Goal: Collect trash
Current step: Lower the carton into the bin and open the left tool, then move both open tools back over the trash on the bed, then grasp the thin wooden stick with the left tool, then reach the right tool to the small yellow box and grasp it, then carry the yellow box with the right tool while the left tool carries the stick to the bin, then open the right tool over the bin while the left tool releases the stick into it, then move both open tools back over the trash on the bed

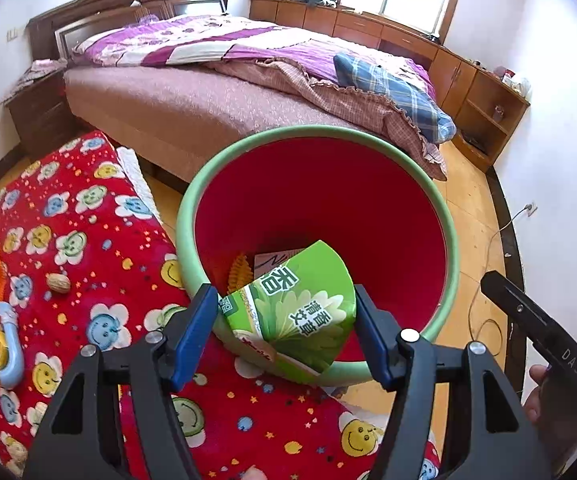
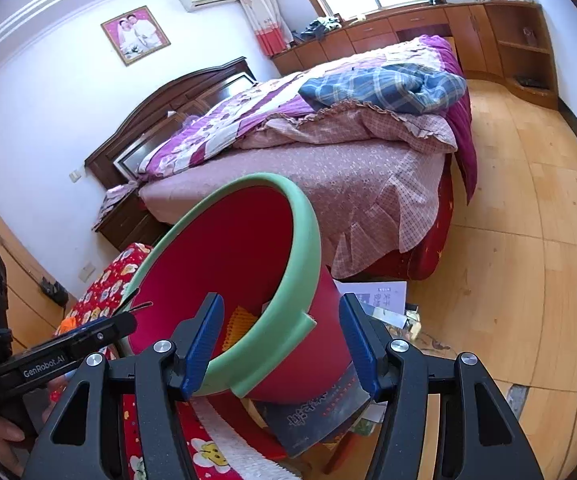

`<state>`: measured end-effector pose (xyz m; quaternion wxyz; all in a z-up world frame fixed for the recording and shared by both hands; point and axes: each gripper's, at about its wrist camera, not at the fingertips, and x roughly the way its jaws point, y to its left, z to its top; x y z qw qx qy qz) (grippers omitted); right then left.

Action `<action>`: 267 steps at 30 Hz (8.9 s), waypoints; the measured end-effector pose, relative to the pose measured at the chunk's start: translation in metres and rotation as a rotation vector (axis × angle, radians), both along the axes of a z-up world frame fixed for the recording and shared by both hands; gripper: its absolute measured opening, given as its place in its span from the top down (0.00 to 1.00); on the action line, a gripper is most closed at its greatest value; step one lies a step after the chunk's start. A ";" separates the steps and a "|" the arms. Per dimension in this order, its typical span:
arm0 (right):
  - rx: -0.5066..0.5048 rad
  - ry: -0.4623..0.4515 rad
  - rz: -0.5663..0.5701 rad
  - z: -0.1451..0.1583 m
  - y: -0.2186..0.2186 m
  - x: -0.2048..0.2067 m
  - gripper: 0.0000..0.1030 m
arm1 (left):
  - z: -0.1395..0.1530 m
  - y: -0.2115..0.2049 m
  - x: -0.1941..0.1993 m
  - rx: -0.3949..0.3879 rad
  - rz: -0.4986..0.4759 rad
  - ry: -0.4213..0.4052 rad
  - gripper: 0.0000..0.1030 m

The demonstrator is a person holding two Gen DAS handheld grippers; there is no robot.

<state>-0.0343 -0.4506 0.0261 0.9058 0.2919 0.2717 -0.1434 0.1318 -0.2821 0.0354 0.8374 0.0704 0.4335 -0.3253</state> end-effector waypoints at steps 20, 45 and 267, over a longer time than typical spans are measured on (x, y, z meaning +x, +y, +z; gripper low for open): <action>-0.011 -0.004 0.024 0.007 0.011 0.002 0.40 | 0.017 0.030 -0.007 -0.052 0.046 -0.041 0.31; -0.062 0.000 0.199 0.027 0.089 0.022 0.40 | 0.020 0.195 0.015 0.036 0.378 -0.082 0.31; -0.084 0.034 0.102 0.018 0.063 0.044 0.38 | -0.001 0.203 0.123 0.134 0.476 -0.072 0.29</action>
